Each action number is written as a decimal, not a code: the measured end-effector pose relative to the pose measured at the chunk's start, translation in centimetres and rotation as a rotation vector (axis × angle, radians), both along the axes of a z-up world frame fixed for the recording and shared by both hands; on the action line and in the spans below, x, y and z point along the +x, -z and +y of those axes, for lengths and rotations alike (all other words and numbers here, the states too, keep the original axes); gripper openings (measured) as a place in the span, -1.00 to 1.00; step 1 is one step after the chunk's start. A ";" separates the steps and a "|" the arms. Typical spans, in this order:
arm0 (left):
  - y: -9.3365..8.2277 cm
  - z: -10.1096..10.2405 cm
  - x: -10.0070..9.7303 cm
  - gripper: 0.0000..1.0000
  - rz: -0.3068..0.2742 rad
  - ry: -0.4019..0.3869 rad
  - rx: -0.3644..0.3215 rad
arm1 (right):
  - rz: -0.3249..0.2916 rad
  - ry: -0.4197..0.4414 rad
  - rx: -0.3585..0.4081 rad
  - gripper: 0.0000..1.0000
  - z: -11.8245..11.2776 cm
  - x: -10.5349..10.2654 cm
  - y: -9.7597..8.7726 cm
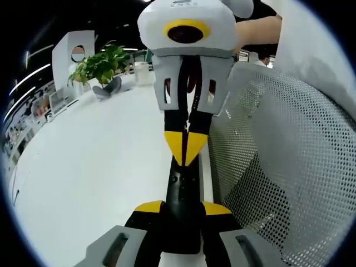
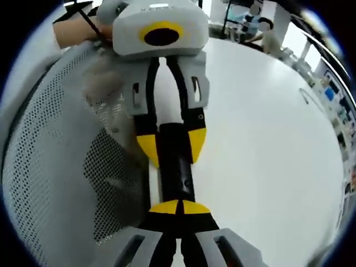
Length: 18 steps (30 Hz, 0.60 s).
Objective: Press the specified remote control buttons in sequence, fully releasing each button before pressing the next.
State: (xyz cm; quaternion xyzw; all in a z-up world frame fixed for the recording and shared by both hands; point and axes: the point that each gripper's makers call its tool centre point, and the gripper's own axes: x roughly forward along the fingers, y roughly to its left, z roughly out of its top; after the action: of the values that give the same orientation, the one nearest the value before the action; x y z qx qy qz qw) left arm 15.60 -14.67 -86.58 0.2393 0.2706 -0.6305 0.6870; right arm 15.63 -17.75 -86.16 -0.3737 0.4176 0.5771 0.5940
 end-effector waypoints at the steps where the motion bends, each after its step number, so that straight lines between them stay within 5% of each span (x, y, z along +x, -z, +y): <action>1: 0.0 0.0 0.0 -0.51 0.001 -0.001 -0.001 | 0.004 0.011 0.004 -1.00 -0.1 0.0 0.0; 10: 0.0 0.0 0.0 -0.51 0.001 -0.001 -0.001 | -0.069 0.111 0.269 -1.00 -0.3 -0.1 -0.4; 18: 0.0 0.0 0.0 -0.51 0.001 -0.004 -0.003 | -0.070 0.075 0.262 -1.00 0.2 -0.1 -0.4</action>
State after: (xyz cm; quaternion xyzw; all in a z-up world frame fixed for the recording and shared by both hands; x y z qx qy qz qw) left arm 15.62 -14.70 -86.58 0.2371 0.2704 -0.6297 0.6885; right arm 15.53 -17.51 -85.73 -0.2971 0.3313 0.5907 0.6731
